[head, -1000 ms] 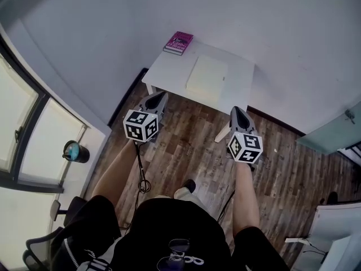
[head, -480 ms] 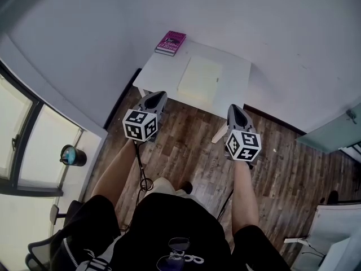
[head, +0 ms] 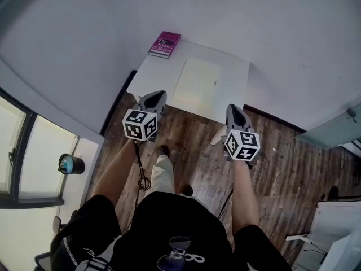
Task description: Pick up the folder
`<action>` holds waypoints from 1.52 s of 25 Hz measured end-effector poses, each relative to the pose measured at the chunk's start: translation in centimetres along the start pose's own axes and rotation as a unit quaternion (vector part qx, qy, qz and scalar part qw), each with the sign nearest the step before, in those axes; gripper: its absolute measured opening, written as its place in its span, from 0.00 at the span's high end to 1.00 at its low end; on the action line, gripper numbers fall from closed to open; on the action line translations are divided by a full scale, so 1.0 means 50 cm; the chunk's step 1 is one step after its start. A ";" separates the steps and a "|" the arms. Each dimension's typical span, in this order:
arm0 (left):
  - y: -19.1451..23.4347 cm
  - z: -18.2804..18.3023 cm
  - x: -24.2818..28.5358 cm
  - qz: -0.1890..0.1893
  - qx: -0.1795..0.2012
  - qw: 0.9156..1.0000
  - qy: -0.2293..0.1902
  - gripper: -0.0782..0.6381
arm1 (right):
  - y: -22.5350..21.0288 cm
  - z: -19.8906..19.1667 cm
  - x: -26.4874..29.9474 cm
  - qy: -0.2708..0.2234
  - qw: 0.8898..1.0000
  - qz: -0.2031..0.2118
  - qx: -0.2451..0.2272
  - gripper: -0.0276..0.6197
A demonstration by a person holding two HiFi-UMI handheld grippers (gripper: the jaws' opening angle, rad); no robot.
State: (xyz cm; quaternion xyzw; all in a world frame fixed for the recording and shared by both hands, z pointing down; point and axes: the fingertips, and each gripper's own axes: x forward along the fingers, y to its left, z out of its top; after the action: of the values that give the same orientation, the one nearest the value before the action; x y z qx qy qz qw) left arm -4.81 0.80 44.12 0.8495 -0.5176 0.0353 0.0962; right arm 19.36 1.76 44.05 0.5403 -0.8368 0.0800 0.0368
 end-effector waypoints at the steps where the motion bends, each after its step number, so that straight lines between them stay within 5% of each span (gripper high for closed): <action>1: 0.013 0.003 0.021 -0.004 0.000 1.000 0.000 0.87 | -0.006 0.001 0.020 0.001 1.000 -0.004 0.001 0.93; 18: 0.277 0.087 0.389 -0.069 -0.006 0.997 0.021 0.87 | -0.098 0.062 0.400 0.015 0.997 -0.073 0.015 0.93; 38: 0.436 0.087 0.527 -0.120 -0.026 0.992 0.035 0.87 | -0.080 0.066 0.558 0.032 0.991 -0.129 0.013 0.93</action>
State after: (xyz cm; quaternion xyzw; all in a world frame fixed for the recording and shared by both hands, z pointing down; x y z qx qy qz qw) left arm -12.12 -32.79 46.85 0.9009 -0.4089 0.0395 0.1402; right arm 11.52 -25.49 45.31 0.6415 -0.7572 0.1033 0.0666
